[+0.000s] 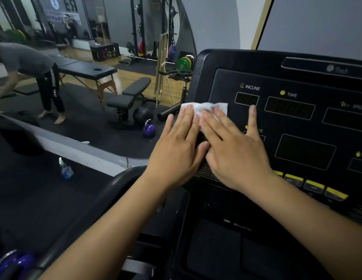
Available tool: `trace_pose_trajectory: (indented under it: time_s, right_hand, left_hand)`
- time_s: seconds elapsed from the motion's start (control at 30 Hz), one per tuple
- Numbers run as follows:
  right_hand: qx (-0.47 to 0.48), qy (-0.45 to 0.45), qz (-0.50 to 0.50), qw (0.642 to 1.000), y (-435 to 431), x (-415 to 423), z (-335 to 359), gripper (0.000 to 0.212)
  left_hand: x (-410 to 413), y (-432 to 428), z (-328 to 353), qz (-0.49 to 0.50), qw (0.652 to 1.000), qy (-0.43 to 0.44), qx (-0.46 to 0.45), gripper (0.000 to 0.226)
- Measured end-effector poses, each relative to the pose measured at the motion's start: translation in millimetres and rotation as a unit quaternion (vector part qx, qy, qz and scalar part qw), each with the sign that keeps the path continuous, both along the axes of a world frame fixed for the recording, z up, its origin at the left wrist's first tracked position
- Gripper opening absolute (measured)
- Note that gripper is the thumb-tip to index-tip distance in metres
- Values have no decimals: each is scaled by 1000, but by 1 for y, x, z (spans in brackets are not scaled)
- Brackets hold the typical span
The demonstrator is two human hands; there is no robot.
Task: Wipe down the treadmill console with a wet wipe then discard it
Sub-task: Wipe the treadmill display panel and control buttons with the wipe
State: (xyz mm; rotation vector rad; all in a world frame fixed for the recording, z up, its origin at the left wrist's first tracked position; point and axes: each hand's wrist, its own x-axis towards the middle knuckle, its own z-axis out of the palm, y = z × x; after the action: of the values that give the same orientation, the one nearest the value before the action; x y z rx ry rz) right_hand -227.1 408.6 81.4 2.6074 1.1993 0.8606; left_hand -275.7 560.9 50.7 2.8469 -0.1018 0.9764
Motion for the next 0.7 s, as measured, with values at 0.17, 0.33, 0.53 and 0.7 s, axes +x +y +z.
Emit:
trace_pose_trajectory:
  time_s: [0.17,0.33,0.53,0.7]
  right_hand:
    - [27,22,-4,999,-20,-20,-27,65]
    - [22,23,2,1000,-31,-10,-21,64]
    - [46,30,-26,998,-35,-9,-15,62]
    - [35,38,-12,999,-56,-25,-33,57]
  left_hand:
    - [-17,-16,-25,-28,1000,11,-5,63]
    - [-9,-23,-26,-16,1000,-10,21,63]
    - [-4,-32,-10,7,1000,-7,27,63]
    - [-18,-39,-31,-2,998,-8,63,59]
